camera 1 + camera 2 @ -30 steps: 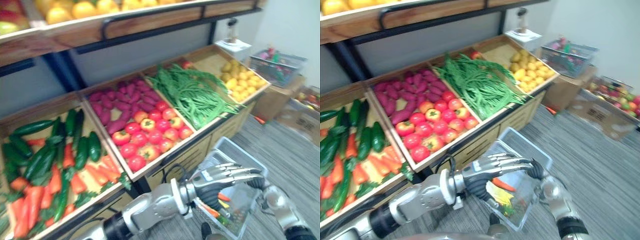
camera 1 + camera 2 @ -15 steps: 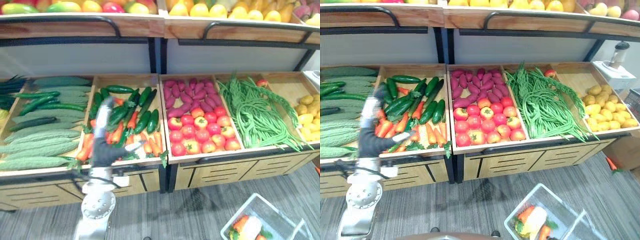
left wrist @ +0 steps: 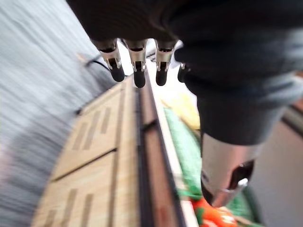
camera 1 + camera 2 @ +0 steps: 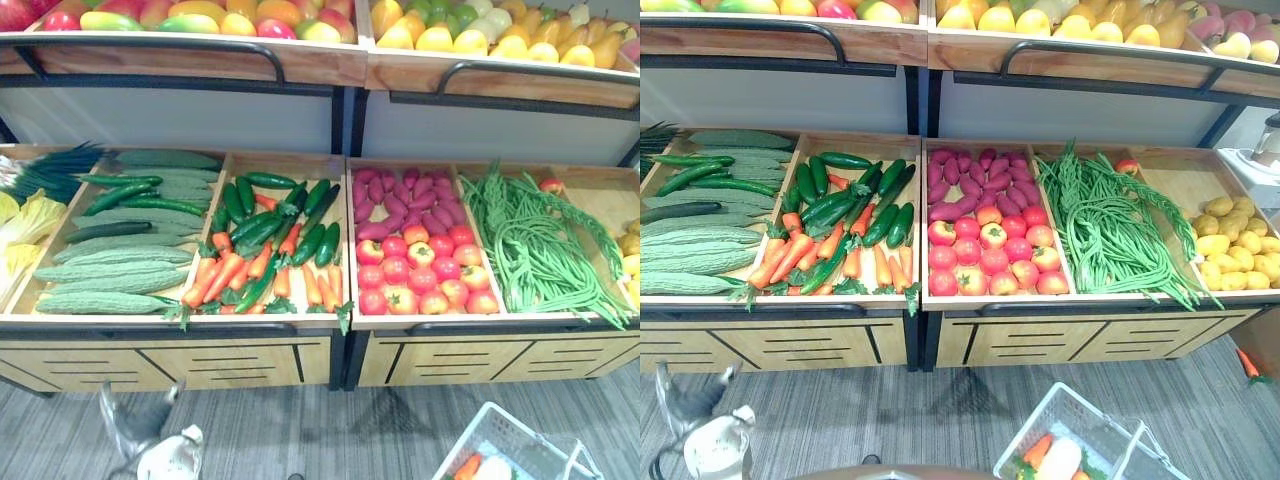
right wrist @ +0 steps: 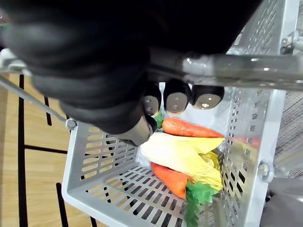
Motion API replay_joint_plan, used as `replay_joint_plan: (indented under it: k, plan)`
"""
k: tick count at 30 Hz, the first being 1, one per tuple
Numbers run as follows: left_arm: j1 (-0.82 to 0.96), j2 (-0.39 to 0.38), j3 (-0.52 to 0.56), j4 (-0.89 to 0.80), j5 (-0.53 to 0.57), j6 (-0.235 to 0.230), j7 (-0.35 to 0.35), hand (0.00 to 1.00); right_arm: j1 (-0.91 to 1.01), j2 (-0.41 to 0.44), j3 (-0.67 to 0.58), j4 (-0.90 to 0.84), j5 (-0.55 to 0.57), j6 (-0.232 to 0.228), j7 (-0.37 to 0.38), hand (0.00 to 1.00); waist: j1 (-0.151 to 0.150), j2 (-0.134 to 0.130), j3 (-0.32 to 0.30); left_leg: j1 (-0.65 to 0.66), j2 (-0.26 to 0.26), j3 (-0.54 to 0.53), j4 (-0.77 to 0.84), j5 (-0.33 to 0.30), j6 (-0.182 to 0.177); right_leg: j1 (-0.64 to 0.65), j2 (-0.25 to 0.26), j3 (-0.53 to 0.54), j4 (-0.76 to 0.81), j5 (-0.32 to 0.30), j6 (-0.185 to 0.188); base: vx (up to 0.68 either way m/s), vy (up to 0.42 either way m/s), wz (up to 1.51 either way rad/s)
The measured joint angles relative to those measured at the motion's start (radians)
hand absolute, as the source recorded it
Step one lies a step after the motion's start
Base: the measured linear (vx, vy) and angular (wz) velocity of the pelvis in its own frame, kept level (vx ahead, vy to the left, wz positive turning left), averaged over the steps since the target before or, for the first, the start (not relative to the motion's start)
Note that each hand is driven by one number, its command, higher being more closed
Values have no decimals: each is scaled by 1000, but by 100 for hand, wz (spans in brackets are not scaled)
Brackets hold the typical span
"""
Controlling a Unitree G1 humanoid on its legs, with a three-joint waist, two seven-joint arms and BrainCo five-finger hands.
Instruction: Pick vegetable in the basket
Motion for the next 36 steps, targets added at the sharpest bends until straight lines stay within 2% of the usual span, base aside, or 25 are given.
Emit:
replay_joint_plan:
  k: [2,4,6,10,15,21,26,32,33,35,36]
  plan:
    - [0,-2,31,132,-100,-2,-6,0,-5,5,0,-1,-17,0,-1,100,0,0,-7,4,-1,1,0,-4,-2,2,-1,2,-3,-1,-2,58,-4,-8]
    - [-4,-2,75,347,-215,-9,-71,0,-21,8,0,1,-31,0,0,100,-8,3,-6,6,-3,5,0,-10,-5,5,-1,6,-12,1,-5,48,-1,-5]
    - [3,-2,78,478,-265,0,-132,0,-38,8,0,5,-39,1,0,100,-22,5,-5,15,-3,12,0,-16,-7,11,-1,12,-16,1,-4,53,-3,-10]
    - [22,-7,-6,604,-235,34,-271,0,-53,8,0,10,-72,3,1,100,-23,13,-1,40,0,37,1,-26,-9,17,3,43,-14,1,-3,63,-6,-19]
    - [8,24,-111,637,-131,34,-367,0,-74,5,25,29,-98,2,1,100,-30,20,0,54,4,59,1,-34,-12,16,6,64,-11,-2,-1,27,-10,-14]
    - [-6,38,-197,650,-124,34,-386,0,-90,5,40,38,-105,2,2,100,-40,35,8,55,3,58,0,-40,-14,16,5,64,-8,-10,-1,0,0,0]
    - [-7,58,-244,650,-105,34,-410,0,-95,4,45,42,-105,3,3,100,-42,33,14,60,4,63,0,-47,-15,15,5,68,-1,-14,0,7,-2,-3]
    - [-9,67,-267,651,-101,34,-414,0,-105,-2,7,39,-95,-4,21,100,-48,28,55,126,6,140,0,-85,-13,-44,-11,149,158,-68,-21,20,24,-38]
    - [-15,71,-276,652,-91,34,-414,0,-106,2,-5,27,-93,-6,23,100,-50,26,65,129,13,170,1,-93,-11,-82,-7,183,218,-65,-23,-25,42,-77]
    - [-23,82,-288,653,-77,34,-416,0,-110,12,-11,23,-74,-9,24,100,-49,25,93,154,33,227,1,-104,-11,-122,19,240,269,-30,-55,-33,41,-91]
    - [-36,90,-292,654,-62,34,-417,0,-111,21,-15,21,-71,-9,24,100,-49,25,100,169,48,272,2,-110,-13,-136,44,258,266,16,-59,-8,38,-84]
